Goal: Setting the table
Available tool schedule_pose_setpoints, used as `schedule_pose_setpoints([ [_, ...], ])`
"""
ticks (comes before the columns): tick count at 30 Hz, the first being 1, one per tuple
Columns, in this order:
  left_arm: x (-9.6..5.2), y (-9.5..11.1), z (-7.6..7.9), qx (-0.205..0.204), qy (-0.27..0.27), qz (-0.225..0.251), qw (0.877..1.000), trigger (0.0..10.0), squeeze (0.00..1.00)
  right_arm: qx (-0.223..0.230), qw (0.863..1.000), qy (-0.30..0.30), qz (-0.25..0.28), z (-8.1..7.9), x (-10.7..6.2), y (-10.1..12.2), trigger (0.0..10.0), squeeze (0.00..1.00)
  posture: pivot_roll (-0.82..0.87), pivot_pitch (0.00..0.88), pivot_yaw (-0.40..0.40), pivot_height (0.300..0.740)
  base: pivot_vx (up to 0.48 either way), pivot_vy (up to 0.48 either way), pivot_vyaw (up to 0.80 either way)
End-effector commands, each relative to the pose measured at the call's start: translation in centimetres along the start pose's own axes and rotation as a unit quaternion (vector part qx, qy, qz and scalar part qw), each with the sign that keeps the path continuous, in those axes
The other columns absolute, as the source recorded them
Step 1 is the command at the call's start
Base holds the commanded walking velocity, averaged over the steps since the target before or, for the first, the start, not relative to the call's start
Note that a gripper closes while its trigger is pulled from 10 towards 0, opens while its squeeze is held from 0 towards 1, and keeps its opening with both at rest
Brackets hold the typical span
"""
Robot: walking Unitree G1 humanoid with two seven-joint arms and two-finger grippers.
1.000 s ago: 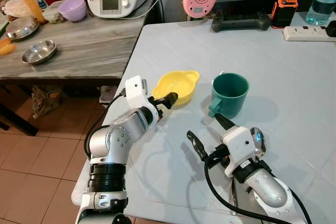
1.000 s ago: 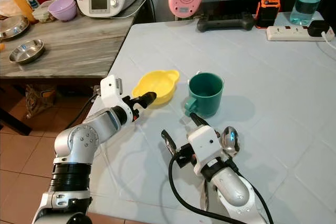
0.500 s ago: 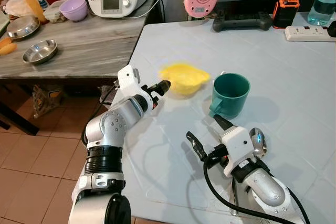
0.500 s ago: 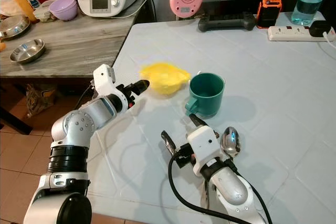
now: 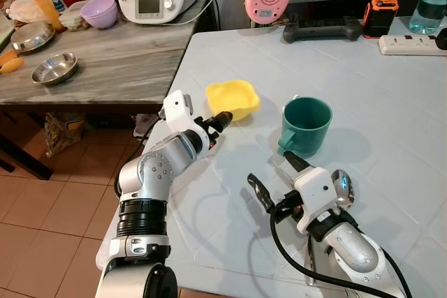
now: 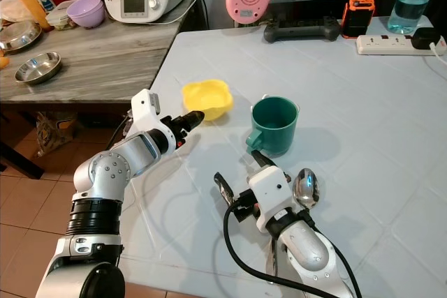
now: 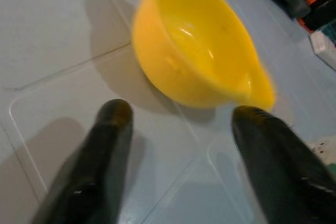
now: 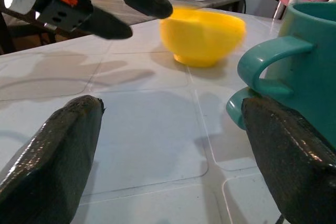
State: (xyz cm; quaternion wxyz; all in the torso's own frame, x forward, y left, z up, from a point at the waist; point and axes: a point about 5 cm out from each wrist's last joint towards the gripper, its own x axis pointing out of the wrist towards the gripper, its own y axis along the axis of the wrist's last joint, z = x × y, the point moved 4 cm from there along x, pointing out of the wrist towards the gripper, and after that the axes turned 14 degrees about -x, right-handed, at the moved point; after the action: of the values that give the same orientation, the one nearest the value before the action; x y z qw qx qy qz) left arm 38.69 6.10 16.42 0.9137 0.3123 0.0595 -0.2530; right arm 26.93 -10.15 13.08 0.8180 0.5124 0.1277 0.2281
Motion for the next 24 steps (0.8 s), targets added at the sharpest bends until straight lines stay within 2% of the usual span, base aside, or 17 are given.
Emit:
schedule_pose_setpoints([
  [1, -0.3, 0.3, -0.1, 0.005, -0.003, 0.009, 1.000, 0.0, 0.00, 0.003, 1.000, 0.009, 0.006, -0.5, 0.2, 0.2, 10.0, 0.00, -0.23, 0.120, 0.175, 0.740, 0.000, 0.000, 0.00],
  [6, -0.5, 0.3, -0.3, 0.024, -0.006, 0.017, 1.000, 0.0, 0.00, 0.003, 1.000, 0.012, 0.007, -0.6, 0.2, 0.2, 10.0, 0.00, -0.23, 0.121, 0.170, 0.740, 0.000, 0.000, 0.00],
  [11, -0.9, 1.3, 0.6, 0.063, -0.033, 0.054, 0.996, 0.0, 0.00, 0.002, 1.000, 0.013, 0.008, -0.5, 0.3, 0.2, 10.0, 0.00, -0.23, 0.119, 0.166, 0.740, 0.000, 0.000, 0.00],
  [15, -1.1, 1.5, 0.5, 0.067, -0.040, 0.060, 0.995, 0.0, 0.00, 0.003, 1.000, 0.014, 0.009, -0.6, 0.4, 0.2, 10.0, 0.00, -0.23, 0.117, 0.165, 0.740, 0.000, 0.000, 0.00],
  [18, -1.1, 1.2, 0.4, 0.110, -0.038, 0.059, 0.991, 0.0, 0.00, 0.003, 1.000, 0.015, 0.010, -0.6, 0.5, 0.2, 10.0, 0.00, -0.23, 0.117, 0.165, 0.740, 0.000, 0.000, 0.00],
  [19, -1.0, 1.1, 0.1, 0.111, -0.030, 0.055, 0.992, 10.0, 0.00, 0.003, 1.000, 0.015, 0.010, -0.7, 0.5, 0.2, 10.0, 0.00, -0.22, 0.117, 0.163, 0.740, 0.000, 0.000, 0.00],
  [20, -0.9, 0.8, -0.1, 0.104, -0.023, 0.049, 0.993, 10.0, 0.00, 0.003, 1.000, 0.016, 0.011, -0.7, 0.5, 0.2, 10.0, 0.00, -0.22, 0.117, 0.163, 0.740, 0.000, 0.000, 0.00],
  [21, -0.8, 0.7, -0.1, 0.099, -0.021, 0.046, 0.994, 10.0, 0.66, 0.003, 1.000, 0.016, 0.011, -0.7, 0.5, 0.2, 10.0, 0.00, -0.22, 0.117, 0.163, 0.740, 0.000, 0.000, 0.00],
  [22, -0.8, 0.7, -0.1, 0.096, -0.021, 0.044, 0.994, 10.0, 1.00, 0.003, 1.000, 0.016, 0.011, -0.7, 0.5, 0.2, 10.0, 0.00, -0.22, 0.117, 0.163, 0.740, 0.000, 0.000, 0.00],
  [24, -0.8, 0.7, 0.2, 0.105, -0.023, 0.046, 0.993, 10.0, 1.00, 0.003, 1.000, 0.016, 0.011, -0.7, 0.6, 0.2, 10.0, 0.00, -0.22, 0.117, 0.163, 0.740, 0.000, 0.000, 0.00],
])
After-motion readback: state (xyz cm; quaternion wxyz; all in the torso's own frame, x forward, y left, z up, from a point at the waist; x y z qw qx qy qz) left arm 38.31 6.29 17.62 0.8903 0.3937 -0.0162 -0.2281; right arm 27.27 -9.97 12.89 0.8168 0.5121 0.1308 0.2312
